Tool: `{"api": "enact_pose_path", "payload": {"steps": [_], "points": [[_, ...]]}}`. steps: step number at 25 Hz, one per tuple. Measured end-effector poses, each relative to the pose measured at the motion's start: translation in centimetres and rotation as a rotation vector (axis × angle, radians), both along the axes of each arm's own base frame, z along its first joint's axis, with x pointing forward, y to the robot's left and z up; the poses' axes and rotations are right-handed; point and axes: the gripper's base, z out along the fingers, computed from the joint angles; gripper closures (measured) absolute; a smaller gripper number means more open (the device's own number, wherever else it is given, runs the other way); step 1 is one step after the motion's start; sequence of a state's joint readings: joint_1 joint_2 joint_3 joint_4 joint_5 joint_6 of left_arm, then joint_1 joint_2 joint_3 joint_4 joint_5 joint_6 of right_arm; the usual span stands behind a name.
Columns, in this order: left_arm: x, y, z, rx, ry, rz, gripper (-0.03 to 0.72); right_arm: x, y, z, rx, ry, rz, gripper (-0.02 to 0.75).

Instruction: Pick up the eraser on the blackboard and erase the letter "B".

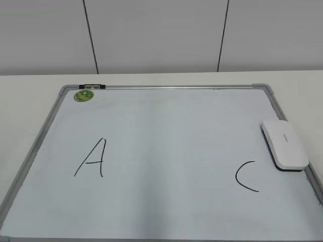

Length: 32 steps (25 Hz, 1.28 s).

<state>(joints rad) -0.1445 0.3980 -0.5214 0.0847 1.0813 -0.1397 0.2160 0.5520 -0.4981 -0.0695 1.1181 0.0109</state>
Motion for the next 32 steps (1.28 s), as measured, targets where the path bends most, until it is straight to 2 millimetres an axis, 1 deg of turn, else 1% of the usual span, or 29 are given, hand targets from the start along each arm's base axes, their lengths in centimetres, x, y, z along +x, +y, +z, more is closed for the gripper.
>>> {"api": "enact_pose_path", "payload": {"steps": [8,11,14,19,23,24,26,32], "points": [[0.0,0.0,0.0,-0.004,0.001,-0.001,0.197,-0.1,0.0,0.0,-0.002,-0.003,0.001,0.209],[-0.1,0.0,0.0,-0.004,-0.004,-0.001,0.197,-0.5,-0.1,0.3,0.006,-0.039,0.001,0.209],[-0.6,0.1,0.2,-0.009,-0.037,-0.001,0.197,-0.9,-0.3,0.5,0.010,-0.070,-0.002,0.209],[-1.6,0.2,0.5,-0.018,-0.103,0.011,0.197,-2.5,-0.9,1.1,0.028,-0.179,-0.060,0.209],[-2.6,0.5,0.7,-0.023,-0.162,0.053,0.197,-3.8,-1.3,1.4,0.035,-0.257,-0.126,0.210],[-2.8,0.6,0.7,-0.023,-0.177,0.067,0.197,-3.8,-1.3,1.4,0.035,-0.257,-0.126,0.210],[-3.4,0.6,0.8,-0.025,-0.210,0.090,0.197,-4.9,-1.5,1.6,0.038,-0.328,-0.168,0.210],[-4.8,0.7,0.8,-0.031,-0.290,0.106,0.197,-6.8,-1.6,1.7,0.049,-0.450,-0.183,0.209]]}}
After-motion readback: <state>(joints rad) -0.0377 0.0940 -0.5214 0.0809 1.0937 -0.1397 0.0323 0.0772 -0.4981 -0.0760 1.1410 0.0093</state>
